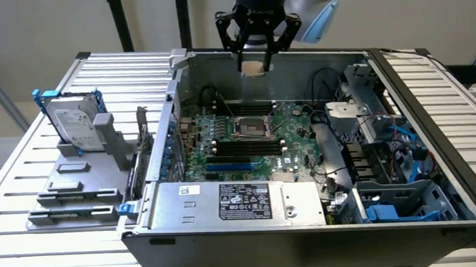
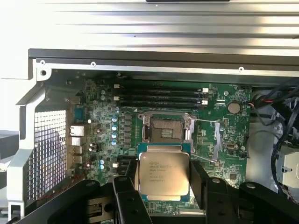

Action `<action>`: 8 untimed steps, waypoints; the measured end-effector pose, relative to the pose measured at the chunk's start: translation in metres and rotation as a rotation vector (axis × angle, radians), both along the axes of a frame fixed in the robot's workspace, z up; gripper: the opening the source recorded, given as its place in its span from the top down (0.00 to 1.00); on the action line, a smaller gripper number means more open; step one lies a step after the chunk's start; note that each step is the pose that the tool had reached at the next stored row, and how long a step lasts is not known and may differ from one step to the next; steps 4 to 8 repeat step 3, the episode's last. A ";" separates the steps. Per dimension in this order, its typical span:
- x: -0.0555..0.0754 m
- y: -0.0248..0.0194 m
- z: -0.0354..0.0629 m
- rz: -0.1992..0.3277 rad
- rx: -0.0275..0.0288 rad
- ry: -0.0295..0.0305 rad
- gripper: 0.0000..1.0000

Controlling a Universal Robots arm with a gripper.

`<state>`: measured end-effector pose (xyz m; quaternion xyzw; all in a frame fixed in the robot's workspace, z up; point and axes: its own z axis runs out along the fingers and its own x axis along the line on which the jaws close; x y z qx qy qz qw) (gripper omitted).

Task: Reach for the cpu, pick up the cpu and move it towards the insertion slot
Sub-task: 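Pick up the cpu and move it towards the insertion slot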

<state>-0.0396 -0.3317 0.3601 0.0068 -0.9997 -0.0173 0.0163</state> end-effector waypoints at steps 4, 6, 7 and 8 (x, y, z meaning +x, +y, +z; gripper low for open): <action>0.000 0.0000 0.0000 0.000 0.0000 0.0000 0.46; 0.000 0.0000 0.0000 0.000 0.0000 0.0000 0.46; 0.000 0.0000 0.0000 0.000 0.0000 0.0000 0.46; 0.000 0.0000 0.0000 0.000 0.0000 0.0000 0.46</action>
